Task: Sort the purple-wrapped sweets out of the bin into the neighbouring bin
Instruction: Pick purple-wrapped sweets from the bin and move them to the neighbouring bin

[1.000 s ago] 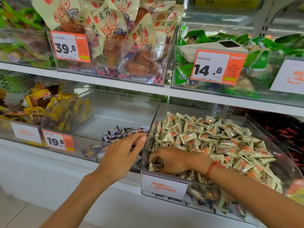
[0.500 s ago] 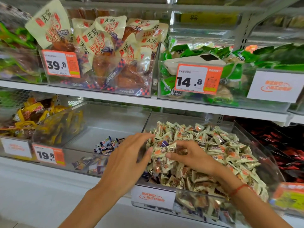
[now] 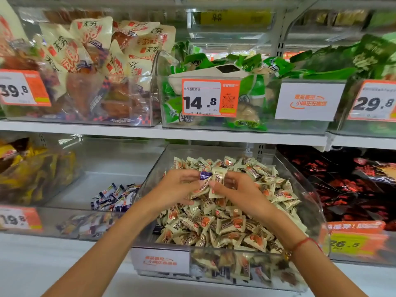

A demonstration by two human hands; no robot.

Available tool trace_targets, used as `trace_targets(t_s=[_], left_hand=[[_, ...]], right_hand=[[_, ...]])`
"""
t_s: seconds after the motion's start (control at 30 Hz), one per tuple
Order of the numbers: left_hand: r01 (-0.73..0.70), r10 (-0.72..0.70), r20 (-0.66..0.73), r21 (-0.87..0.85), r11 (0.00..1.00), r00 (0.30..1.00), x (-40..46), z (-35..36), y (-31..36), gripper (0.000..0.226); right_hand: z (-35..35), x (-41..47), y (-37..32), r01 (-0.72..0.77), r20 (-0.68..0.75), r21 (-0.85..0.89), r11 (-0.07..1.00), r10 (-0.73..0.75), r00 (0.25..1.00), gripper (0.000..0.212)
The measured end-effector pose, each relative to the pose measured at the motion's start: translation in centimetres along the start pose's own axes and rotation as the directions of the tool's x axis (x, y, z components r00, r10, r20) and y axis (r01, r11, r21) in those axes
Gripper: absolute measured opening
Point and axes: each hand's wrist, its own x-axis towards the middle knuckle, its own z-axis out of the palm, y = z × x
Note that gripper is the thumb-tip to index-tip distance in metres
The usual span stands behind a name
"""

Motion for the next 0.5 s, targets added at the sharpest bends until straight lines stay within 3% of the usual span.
trace_targets(t_s=[0.13, 0.2, 0.33, 0.4, 0.5], left_hand=[[0.025, -0.028, -0.042, -0.064, 0.998, 0.999, -0.3, 0.9, 0.0, 0.028], [0.01, -0.022, -0.092, -0.127, 0.992, 0.995, -0.5, 0.9, 0.2, 0.02], [-0.057, 0.027, -0.185, -0.16, 0.985, 0.982, -1.2, 0.5, 0.9, 0.015], [-0.123, 0.104, -0.258, -0.061, 0.991, 0.961, -1.8, -0.1, 0.8, 0.011], [-0.18, 0.276, -0.423, 0.253, 0.951, 0.863, -3.0, -2.3, -0.2, 0.016]], right_hand=[[0.3, 0.1, -0.4, -0.066, 0.024, 0.101, 0.993, 0.063, 0.998, 0.039], [0.2, 0.2, -0.9, -0.036, -0.036, 0.107, 0.994, 0.041, 0.999, 0.03], [0.5, 0.4, -1.7, 0.024, -0.106, 0.124, 0.992, -0.01, 0.994, 0.035], [0.4, 0.6, -2.0, 0.055, -0.127, 0.091, 0.994, -0.043, 0.991, 0.038], [-0.9, 1.2, -2.0, 0.081, -0.301, -0.116, 0.99, -0.113, 0.947, 0.026]])
